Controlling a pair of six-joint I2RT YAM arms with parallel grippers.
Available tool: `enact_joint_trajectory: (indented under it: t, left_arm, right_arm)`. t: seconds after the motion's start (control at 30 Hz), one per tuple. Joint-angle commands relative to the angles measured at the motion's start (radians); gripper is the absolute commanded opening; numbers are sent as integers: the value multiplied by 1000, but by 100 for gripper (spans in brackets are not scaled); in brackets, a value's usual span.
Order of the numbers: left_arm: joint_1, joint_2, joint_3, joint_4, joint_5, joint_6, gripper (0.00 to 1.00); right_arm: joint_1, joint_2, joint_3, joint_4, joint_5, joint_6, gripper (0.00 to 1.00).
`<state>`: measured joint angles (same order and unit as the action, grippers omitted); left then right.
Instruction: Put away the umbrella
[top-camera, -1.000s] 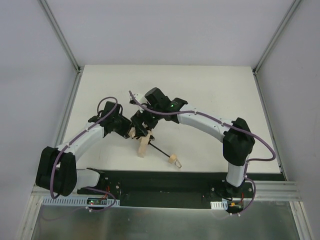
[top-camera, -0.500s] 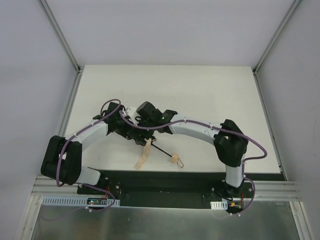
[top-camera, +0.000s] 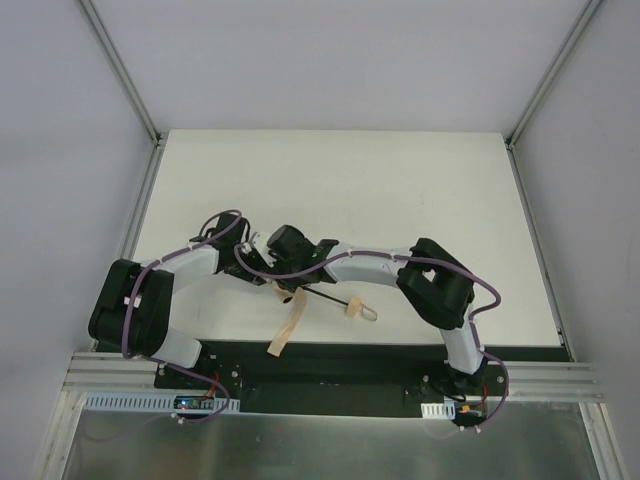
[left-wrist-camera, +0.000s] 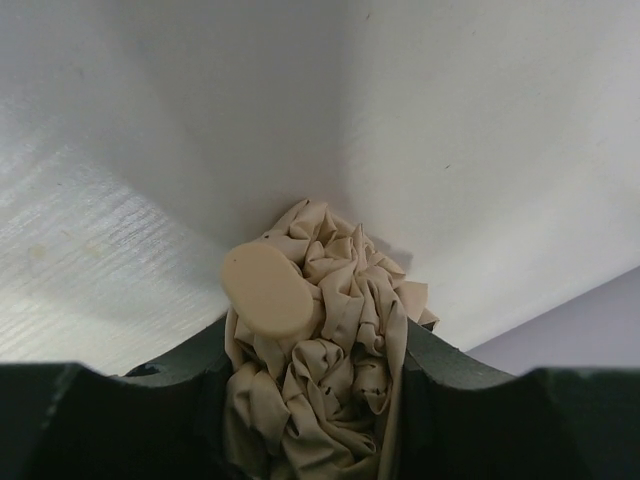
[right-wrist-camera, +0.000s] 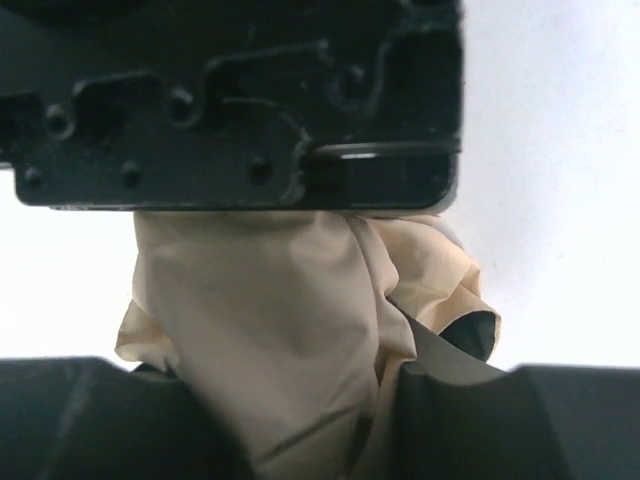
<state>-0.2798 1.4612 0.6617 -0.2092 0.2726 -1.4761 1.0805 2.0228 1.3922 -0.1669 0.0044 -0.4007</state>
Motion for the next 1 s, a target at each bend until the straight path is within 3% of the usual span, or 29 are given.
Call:
enact_joint_trajectory:
  t: [0.0,0.03,0.1,0.13,0.23,0.3,0.43,0.77,0.87,0.93,0.97]
  left_arm:
    - [11,-5,-16,-32,67,25,0]
    - [19,-10,-14,-32,59,58,6]
    - [28,-18,-10,-18,51,159,35]
    - [30,-21,-7,-13,45,198,50]
    - [30,-42,-26,42,50,269,67]
    - [30,-62,-77,129,71,286,71]
    - [28,-85,-146,258,108,273,70]
    - [25,-32,-221,289,88,309,58]
    - [25,-12,-228,275,60,341,42]
    - [27,10,-218,258,42,370,18]
    - [25,22,-214,248,33,382,12]
  right_arm:
    - [-36,56,-2,-29,-64,28,22]
    - [-48,60,-12,-31,-116,40,14]
    - [-73,65,-36,-31,-217,68,1]
    - [-91,71,-42,-33,-278,86,0]
    - [-134,89,-47,-31,-435,141,0]
    - [-157,108,-33,-34,-531,177,0]
    - [-197,134,-10,-23,-671,253,0]
    - [-272,312,126,50,-1107,470,0]
    - [-286,335,162,-6,-1170,448,0]
    - [-292,341,206,-107,-1155,372,0]
    - [-292,338,224,-171,-1131,328,0]
